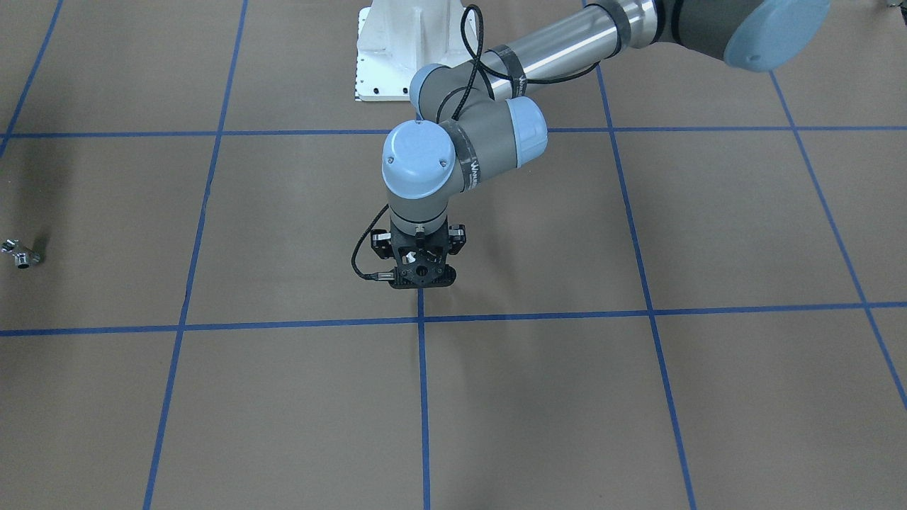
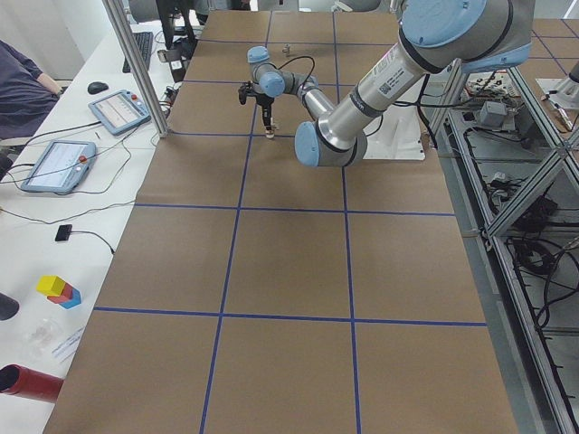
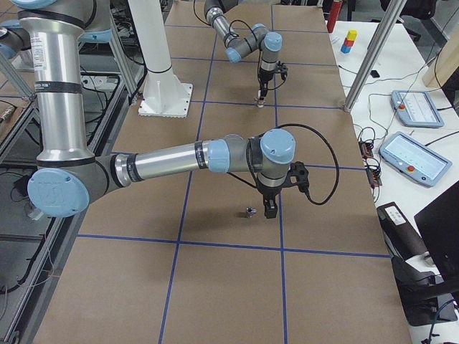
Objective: Assemble PPR valve and pipe with both arms
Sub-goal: 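Set the valve upright at the centre and open the left gripper, then raise the left gripper away while the right gripper grasps the chrome fitting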
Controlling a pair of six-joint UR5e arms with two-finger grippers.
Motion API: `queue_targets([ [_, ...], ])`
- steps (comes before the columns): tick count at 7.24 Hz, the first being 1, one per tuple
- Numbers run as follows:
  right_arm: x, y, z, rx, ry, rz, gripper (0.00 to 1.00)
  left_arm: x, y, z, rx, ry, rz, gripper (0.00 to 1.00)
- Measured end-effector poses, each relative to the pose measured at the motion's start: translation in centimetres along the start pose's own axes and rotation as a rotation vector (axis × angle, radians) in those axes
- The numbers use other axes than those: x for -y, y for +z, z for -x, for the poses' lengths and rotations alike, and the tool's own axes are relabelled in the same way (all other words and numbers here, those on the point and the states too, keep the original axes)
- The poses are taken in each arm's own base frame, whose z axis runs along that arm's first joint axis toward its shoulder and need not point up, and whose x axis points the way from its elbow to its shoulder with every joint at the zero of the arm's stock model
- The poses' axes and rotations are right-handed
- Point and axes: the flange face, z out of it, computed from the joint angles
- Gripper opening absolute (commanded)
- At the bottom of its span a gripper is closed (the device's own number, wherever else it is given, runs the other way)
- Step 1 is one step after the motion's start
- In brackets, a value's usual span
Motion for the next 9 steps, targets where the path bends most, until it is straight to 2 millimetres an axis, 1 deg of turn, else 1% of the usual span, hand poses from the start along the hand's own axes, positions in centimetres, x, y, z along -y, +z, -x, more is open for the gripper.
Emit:
queue_targets([
  [1,0.0,0.0,0.0,0.0,0.001,0.001,1.0,0.0,-0.2,0.0,-0.008,0.004,-0.004,1.0],
  [2,-0.1,0.1,-0.1,0.001,0.002,0.002,1.0,0.0,-0.9,-0.1,-0.018,0.007,-0.012,1.0],
  [3,-0.1,0.2,-0.2,-0.001,-0.001,0.002,1.0,0.3,-2.4,-0.1,-0.036,0.008,-0.026,1.0],
  [4,-0.2,0.2,-0.2,-0.006,-0.011,0.0,1.0,0.8,-4.6,0.2,-0.056,0.005,-0.045,1.0],
  [5,-0.2,0.4,-0.3,-0.011,-0.043,0.003,1.0,1.5,-7.6,0.9,-0.07,-0.005,-0.066,1.0],
  [6,-0.4,1.0,-0.4,-0.012,-0.096,0.016,1.0,2.0,-10.9,2.0,-0.087,-0.016,-0.078,1.0],
  [7,-0.7,2.2,-0.2,-0.007,-0.148,0.039,1.0,2.1,-13.5,3.7,-0.11,-0.021,-0.084,1.0],
  [8,-0.6,3.7,0.8,-0.002,-0.196,0.066,0.99,2.0,-14.5,5.1,-0.121,-0.021,-0.088,1.0],
  [9,-0.5,5.8,2.1,-0.002,-0.24,0.101,0.99,2.0,-14.7,6.0,-0.121,-0.016,-0.088,1.0],
])
